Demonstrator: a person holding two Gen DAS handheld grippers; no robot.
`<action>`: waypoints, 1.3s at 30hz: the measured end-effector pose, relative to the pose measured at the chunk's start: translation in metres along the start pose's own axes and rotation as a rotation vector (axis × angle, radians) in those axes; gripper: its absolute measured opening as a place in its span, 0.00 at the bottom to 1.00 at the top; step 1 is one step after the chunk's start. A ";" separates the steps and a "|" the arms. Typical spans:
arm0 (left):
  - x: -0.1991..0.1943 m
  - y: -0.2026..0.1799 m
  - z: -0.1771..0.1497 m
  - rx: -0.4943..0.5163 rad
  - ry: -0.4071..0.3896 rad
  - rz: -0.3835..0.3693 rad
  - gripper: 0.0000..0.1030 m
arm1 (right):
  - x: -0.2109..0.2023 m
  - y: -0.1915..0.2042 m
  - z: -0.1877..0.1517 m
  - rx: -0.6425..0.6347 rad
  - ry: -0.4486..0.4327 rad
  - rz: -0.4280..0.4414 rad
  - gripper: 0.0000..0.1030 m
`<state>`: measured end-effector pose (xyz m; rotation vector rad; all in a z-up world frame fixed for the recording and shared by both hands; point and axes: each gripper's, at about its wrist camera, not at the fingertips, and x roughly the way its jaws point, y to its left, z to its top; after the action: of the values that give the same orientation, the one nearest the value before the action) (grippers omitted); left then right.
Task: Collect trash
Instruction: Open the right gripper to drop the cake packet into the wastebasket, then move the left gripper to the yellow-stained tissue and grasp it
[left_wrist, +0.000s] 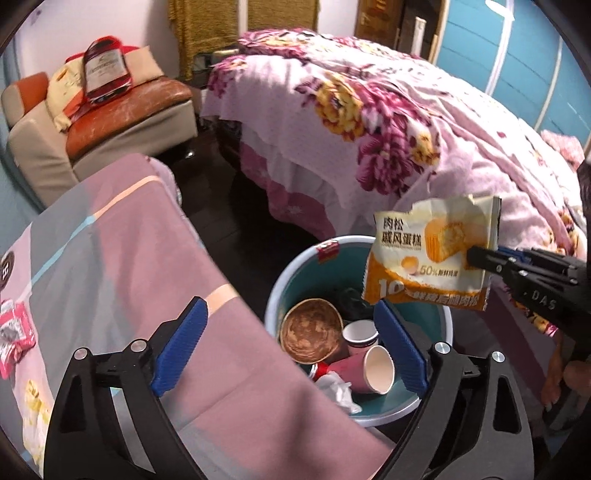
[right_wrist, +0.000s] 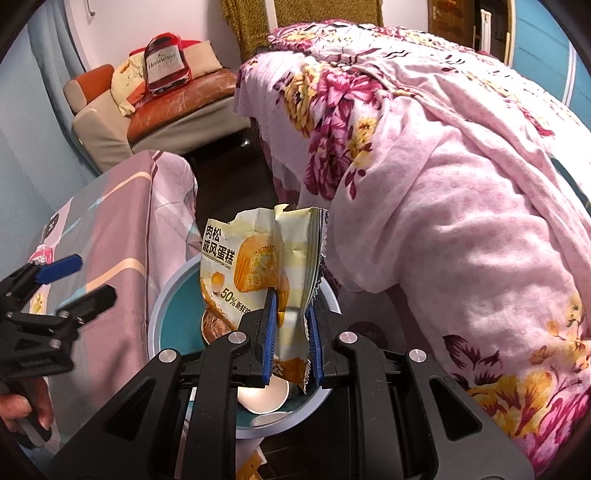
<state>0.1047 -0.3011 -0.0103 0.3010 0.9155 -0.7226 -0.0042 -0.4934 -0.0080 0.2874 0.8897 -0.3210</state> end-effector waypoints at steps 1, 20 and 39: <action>-0.002 0.005 -0.001 -0.010 -0.002 0.003 0.90 | 0.002 0.002 0.000 -0.003 0.008 0.000 0.16; -0.043 0.080 -0.050 -0.164 0.001 0.028 0.94 | -0.001 0.051 -0.003 -0.070 0.070 -0.002 0.74; -0.115 0.186 -0.120 -0.277 -0.029 0.122 0.95 | -0.021 0.206 -0.017 -0.374 0.133 0.100 0.81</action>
<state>0.1120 -0.0525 0.0007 0.0995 0.9486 -0.4797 0.0518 -0.2958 0.0216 0.0058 1.0430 -0.0389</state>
